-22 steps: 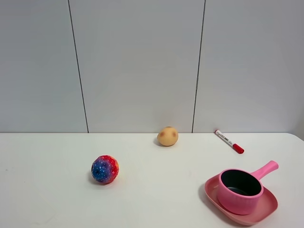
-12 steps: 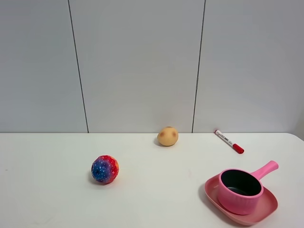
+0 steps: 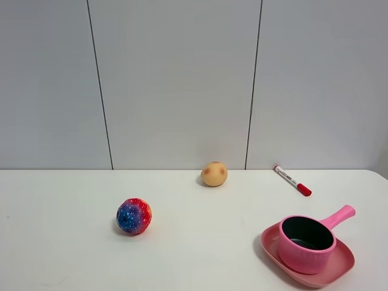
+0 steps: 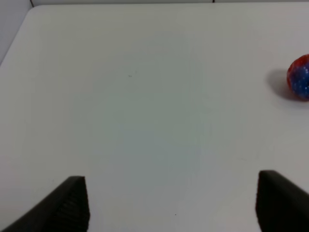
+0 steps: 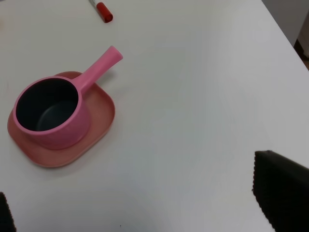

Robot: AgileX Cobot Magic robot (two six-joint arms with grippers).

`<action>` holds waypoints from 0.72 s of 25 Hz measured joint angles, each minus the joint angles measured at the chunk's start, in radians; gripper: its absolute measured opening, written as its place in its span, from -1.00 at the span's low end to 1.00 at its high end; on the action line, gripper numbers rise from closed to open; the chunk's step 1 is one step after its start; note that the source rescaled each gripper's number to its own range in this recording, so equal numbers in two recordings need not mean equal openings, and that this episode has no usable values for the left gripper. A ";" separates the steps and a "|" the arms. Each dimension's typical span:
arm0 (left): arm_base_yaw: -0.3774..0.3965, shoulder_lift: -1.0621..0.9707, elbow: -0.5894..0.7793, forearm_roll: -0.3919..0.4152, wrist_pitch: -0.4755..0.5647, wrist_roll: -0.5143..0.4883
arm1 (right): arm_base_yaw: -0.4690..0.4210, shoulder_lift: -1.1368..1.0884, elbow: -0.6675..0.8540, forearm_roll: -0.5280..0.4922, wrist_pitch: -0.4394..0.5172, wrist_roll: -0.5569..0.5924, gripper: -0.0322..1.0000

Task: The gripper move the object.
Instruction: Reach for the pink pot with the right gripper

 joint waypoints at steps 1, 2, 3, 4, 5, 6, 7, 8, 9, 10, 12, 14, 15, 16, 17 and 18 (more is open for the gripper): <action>0.000 0.000 0.000 0.000 0.000 0.000 | 0.000 0.000 0.000 0.000 0.000 0.000 1.00; 0.000 0.000 0.000 0.000 0.000 0.000 | 0.000 0.000 0.000 0.000 0.000 0.000 1.00; 0.000 0.000 0.000 0.000 0.000 0.000 | 0.000 0.000 0.000 0.000 0.000 0.000 1.00; 0.000 0.000 0.000 0.000 0.000 0.000 | 0.000 0.000 0.000 0.000 0.000 0.000 1.00; 0.000 0.000 0.000 0.000 0.000 0.000 | 0.000 0.000 0.000 0.000 0.000 0.000 1.00; 0.000 0.000 0.000 0.000 0.000 0.000 | 0.000 0.000 0.000 0.000 0.000 0.000 1.00; 0.000 0.000 0.000 0.000 0.000 0.000 | 0.000 0.000 0.000 0.000 0.000 0.000 1.00; 0.000 0.000 0.000 0.000 0.000 0.000 | 0.000 0.000 0.000 0.000 0.000 0.000 1.00; 0.000 0.000 0.000 0.000 0.000 0.000 | 0.000 0.000 0.000 0.000 0.000 0.000 1.00; 0.000 0.000 0.000 0.000 0.000 0.000 | 0.000 0.000 0.000 0.000 0.000 0.000 1.00; 0.000 0.000 0.000 0.000 0.000 0.000 | 0.000 0.000 0.000 0.000 0.000 0.000 1.00; 0.000 0.000 0.000 0.000 0.000 0.000 | 0.000 0.000 0.000 0.000 0.000 0.000 1.00; 0.000 0.000 0.000 0.000 0.000 0.000 | 0.000 0.000 0.000 0.000 0.000 0.000 1.00; 0.000 0.000 0.000 0.000 0.000 0.000 | 0.000 0.000 0.000 0.000 0.000 0.000 1.00; 0.000 0.000 0.000 0.000 0.000 0.000 | 0.000 0.000 0.000 0.000 0.000 0.000 1.00; 0.000 0.000 0.000 0.000 0.000 0.000 | 0.000 0.000 0.000 0.000 0.000 0.000 1.00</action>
